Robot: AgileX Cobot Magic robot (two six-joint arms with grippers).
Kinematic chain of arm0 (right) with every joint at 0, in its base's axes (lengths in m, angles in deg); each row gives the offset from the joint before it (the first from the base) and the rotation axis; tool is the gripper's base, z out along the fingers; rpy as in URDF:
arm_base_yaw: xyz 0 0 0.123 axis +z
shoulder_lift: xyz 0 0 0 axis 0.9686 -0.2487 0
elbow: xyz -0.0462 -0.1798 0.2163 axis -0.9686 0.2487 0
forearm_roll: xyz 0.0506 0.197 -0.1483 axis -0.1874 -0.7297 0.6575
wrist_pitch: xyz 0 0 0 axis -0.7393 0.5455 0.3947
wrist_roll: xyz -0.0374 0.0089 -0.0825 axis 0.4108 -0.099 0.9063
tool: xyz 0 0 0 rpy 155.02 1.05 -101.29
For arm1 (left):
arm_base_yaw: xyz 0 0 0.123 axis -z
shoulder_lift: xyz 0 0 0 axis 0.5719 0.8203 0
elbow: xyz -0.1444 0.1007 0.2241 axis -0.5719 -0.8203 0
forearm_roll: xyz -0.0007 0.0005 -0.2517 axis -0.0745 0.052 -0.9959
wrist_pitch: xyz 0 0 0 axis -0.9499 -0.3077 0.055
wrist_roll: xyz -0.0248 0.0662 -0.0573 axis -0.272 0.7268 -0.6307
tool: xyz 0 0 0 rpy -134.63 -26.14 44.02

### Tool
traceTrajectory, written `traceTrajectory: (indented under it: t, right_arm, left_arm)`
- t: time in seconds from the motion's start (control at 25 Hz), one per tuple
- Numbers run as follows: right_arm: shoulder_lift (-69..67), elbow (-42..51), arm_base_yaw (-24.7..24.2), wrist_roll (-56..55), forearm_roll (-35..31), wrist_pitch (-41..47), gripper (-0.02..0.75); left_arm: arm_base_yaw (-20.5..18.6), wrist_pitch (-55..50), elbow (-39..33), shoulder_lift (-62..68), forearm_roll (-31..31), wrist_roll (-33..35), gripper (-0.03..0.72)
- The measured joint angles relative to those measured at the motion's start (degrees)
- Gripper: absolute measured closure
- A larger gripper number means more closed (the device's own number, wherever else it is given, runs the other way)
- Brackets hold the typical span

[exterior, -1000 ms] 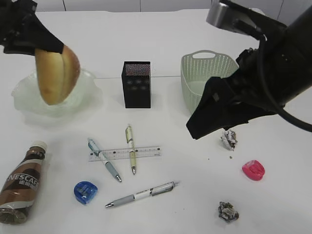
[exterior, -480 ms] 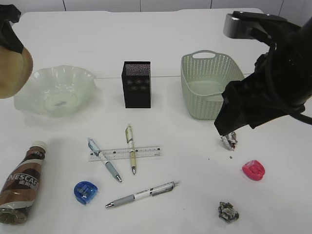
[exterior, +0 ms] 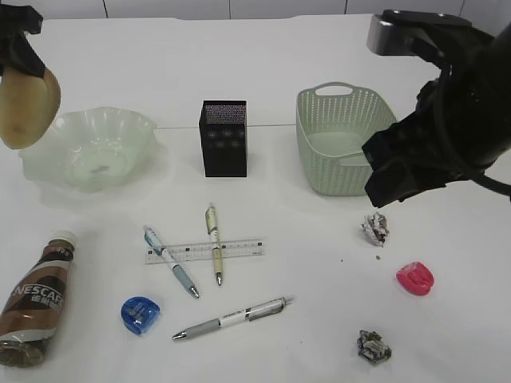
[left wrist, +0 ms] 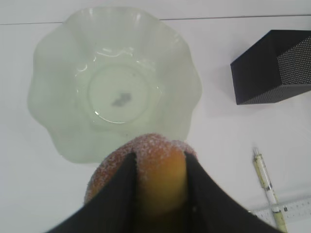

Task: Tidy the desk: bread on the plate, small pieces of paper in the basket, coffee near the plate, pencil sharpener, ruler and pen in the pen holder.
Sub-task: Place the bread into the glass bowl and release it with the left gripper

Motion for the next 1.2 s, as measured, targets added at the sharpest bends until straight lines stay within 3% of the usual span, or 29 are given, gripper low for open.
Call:
traceTrajectory:
  t: [0.44,0.84,0.96,1.2]
  right_arm:
    - [0.0,0.0,0.0,-0.1,1.6,0.4,0.522]
    - [0.0,0.0,0.0,-0.1,3.8,0.4,0.522]
    - [0.0,0.0,0.0,-0.1,3.8,0.5,0.522]
    - [0.0,0.0,0.0,-1.9,3.9,0.5,0.507]
  left_arm:
    - [0.0,12.8,4.5,13.4,1.8,-0.1,0.507]
    - [0.0,15.0,10.7,24.0,1.8,0.0,0.466]
    - [0.0,15.0,10.8,24.6,1.8,0.9,0.408]
    - [0.0,14.8,10.8,24.6,1.8,1.3,0.117]
